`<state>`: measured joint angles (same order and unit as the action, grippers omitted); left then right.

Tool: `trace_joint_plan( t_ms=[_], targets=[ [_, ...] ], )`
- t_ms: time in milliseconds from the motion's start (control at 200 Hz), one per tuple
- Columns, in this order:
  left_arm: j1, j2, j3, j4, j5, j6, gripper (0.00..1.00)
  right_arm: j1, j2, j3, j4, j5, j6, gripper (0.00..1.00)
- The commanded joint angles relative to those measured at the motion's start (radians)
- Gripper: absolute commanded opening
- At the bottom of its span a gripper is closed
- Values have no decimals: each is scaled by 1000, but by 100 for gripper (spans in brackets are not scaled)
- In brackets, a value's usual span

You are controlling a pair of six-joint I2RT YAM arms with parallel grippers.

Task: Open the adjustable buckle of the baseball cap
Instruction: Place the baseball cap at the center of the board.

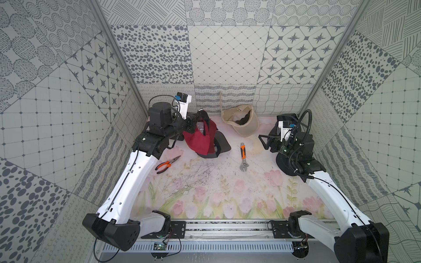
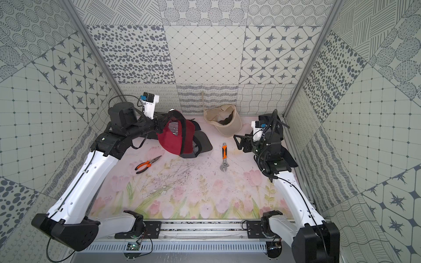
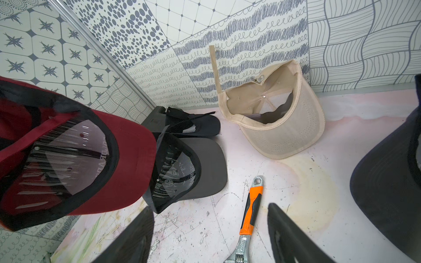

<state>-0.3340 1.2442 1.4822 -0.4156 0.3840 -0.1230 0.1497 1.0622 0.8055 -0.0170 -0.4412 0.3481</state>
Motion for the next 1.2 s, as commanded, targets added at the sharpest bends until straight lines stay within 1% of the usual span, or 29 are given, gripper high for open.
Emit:
trace_joint_plan(
  t_ms=[0, 115, 250, 375, 470, 610, 815, 965, 1045, 1161, 1196],
  targets=[
    [12, -21, -14, 30, 210, 29, 0, -4, 3, -2, 36, -8, -12, 78],
    [5, -21, -40, 56, 358, 35, 0, -4, -4, -5, 29, -3, -17, 79],
    [-27, -35, -99, 67, 474, 92, 0, -7, -3, -5, 19, 4, -21, 79],
    [-66, -46, -139, 39, 544, 160, 0, -10, 9, -6, 17, 7, -20, 78],
    [-100, -58, -169, 16, 575, 222, 0, -13, 18, -3, 17, 7, -12, 78],
    [-114, -60, -223, -16, 537, 264, 0, -16, 17, 0, 11, 8, -9, 78],
    [-114, 5, -346, 18, 372, 288, 0, -22, 29, 0, 10, 9, -5, 76],
    [-112, 51, -385, 35, 243, 307, 0, -26, 37, -7, 21, 11, 9, 76],
    [-109, 59, -394, 56, 166, 298, 15, -30, 38, -12, 26, 12, 14, 76],
    [-101, 81, -399, 84, 91, 273, 44, -30, 33, -16, 17, 35, 15, 76],
    [-98, 88, -398, 91, 76, 263, 51, -29, 29, -17, 9, 49, 14, 77]
  ],
)
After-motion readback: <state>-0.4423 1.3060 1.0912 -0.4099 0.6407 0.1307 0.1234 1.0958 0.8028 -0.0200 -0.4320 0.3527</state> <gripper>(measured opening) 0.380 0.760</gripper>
